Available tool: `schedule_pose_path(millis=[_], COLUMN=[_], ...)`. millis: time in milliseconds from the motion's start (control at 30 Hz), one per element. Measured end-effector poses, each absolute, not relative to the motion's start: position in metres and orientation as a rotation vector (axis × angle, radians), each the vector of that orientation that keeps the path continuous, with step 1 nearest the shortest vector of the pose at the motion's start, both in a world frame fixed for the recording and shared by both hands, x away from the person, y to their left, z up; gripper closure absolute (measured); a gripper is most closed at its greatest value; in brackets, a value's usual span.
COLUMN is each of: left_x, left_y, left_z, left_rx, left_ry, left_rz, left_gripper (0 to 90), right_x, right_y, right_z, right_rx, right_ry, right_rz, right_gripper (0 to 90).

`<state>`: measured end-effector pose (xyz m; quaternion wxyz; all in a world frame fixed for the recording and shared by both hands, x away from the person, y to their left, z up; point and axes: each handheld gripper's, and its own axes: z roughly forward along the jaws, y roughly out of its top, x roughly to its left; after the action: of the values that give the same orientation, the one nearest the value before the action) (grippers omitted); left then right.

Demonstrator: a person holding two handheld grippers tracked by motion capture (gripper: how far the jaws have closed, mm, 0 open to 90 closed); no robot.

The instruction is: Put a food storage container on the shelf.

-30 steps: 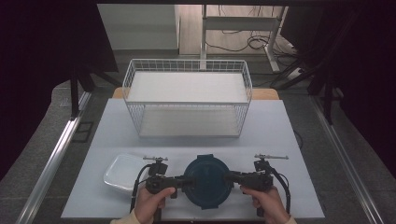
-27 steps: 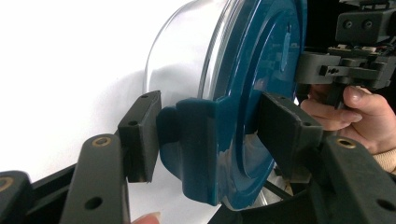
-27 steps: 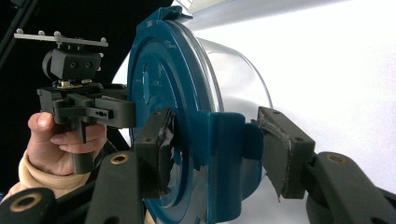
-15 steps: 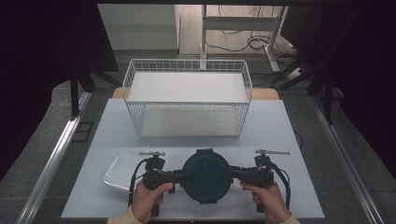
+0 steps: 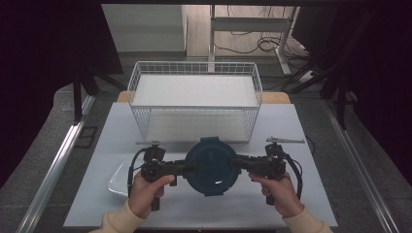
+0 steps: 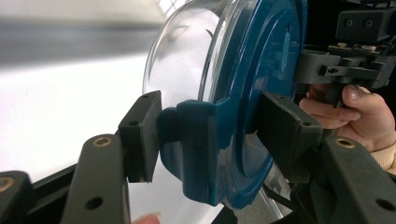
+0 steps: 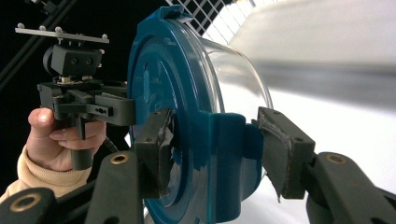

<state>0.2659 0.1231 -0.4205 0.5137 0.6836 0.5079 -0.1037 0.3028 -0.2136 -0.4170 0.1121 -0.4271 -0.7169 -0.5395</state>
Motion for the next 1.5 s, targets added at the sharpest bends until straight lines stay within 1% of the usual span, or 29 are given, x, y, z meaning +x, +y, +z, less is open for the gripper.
schedule_pose_path(millis=[100, 200, 400, 833, 1000, 1200, 1367, 1500], left_x=[0.271, 0.276, 0.288, 0.317, 0.331, 0.348, 0.369, 0.385], left_y=[0.127, 0.131, 0.140, 0.156, 0.159, 0.163, 0.168, 0.170], left_z=[-0.407, -0.395, -0.379, -0.337, -0.323, -0.315, -0.308, -0.298], left_rx=[1.647, 1.647, 1.618, 1.596, 1.605, 1.613, 1.614, 1.625], left_ry=[1.210, 1.206, 1.208, 1.173, 1.159, 1.148, 1.144, 1.134], left_rz=[-0.228, -0.200, -0.209, -0.157, -0.140, -0.151, -0.173, -0.167], left_gripper=[41.2, 41.1, 41.1, 41.2, 41.3, 41.3, 41.6, 41.7], right_x=[0.310, 0.314, 0.328, 0.365, 0.375, 0.388, 0.405, 0.419], right_y=[-0.208, -0.205, -0.196, -0.177, -0.175, -0.171, -0.168, -0.166], right_z=[-0.400, -0.393, -0.372, -0.320, -0.310, -0.300, -0.292, -0.285], right_rx=[-1.235, -1.225, -1.209, -1.148, -1.144, -1.162, -1.178, -1.183], right_ry=[-2.119, -2.120, -2.139, -2.200, -2.196, -2.194, -2.190, -2.185], right_rz=[-1.610, -1.617, -1.634, -1.669, -1.672, -1.673, -1.678, -1.686], right_gripper=[47.6, 47.6, 47.6, 47.6, 47.6, 47.6, 47.6, 47.6])
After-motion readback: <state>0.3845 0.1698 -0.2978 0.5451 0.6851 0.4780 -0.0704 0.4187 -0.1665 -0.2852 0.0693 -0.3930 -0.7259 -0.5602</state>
